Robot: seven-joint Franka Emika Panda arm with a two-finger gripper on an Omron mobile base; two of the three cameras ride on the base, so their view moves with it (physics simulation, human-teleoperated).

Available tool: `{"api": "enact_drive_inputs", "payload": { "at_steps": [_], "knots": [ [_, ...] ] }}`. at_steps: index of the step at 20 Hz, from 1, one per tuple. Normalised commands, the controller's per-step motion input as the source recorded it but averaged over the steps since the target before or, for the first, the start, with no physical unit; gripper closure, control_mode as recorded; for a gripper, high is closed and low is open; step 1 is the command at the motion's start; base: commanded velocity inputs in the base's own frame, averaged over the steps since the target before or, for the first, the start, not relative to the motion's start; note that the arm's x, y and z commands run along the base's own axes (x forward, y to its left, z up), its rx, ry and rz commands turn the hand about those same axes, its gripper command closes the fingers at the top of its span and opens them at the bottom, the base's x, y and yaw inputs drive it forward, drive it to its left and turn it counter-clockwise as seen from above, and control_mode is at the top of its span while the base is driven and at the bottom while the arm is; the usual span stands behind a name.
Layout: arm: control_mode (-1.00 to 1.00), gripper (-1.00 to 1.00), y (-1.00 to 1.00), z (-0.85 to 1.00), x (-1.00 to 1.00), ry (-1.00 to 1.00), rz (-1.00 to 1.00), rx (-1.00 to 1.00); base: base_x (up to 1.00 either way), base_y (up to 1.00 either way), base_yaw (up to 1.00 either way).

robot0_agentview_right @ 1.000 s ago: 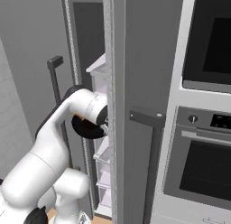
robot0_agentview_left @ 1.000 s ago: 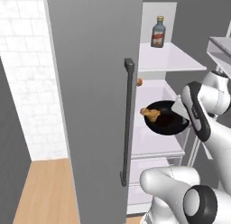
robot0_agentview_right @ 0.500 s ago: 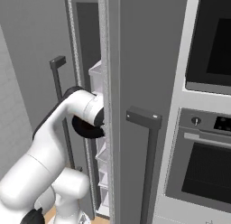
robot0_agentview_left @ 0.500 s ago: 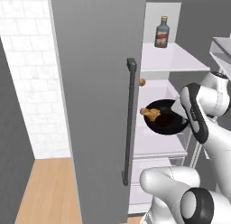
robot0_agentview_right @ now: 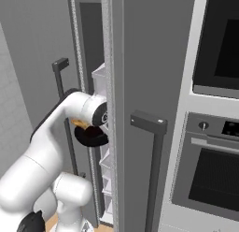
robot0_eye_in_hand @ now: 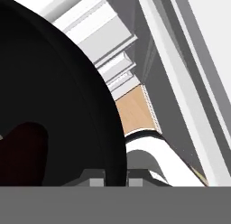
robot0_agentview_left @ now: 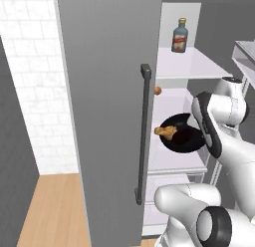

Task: Pick the chicken drumstick and avocado from their plates and place them in the bowl. Then put the bowl in the fridge.

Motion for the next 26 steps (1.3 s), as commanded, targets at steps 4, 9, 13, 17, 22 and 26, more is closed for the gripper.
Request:
{"api": "enact_drive_inputs", "payload": {
  "at_steps": [4,9,13,17,22,26],
  "knots": [
    [-1.00,1.00,0.13,0.01,-0.03,-0.02,0.00,-0.20,0.00,0.00,0.00],
    [-1.00,1.00,0.26,0.26,0.01,-0.04,-0.05,-0.07,0.00,0.00,0.00],
    [-1.00,1.00,-0.01,0.23,0.00,-0.06,-0.14,0.00,0.00,0.00,0.00],
    [-1.00,1.00,-0.11,0.01,0.29,-0.01,-0.22,0.00,0.00,0.00,0.00],
    [-1.00,1.00,-0.01,-0.03,0.50,-0.05,-0.35,0.00,0.00,0.00,0.00],
    [-1.00,1.00,0.01,0.00,0.33,-0.11,-0.33,0.00,0.00,0.00,0.00]
  ]
}}
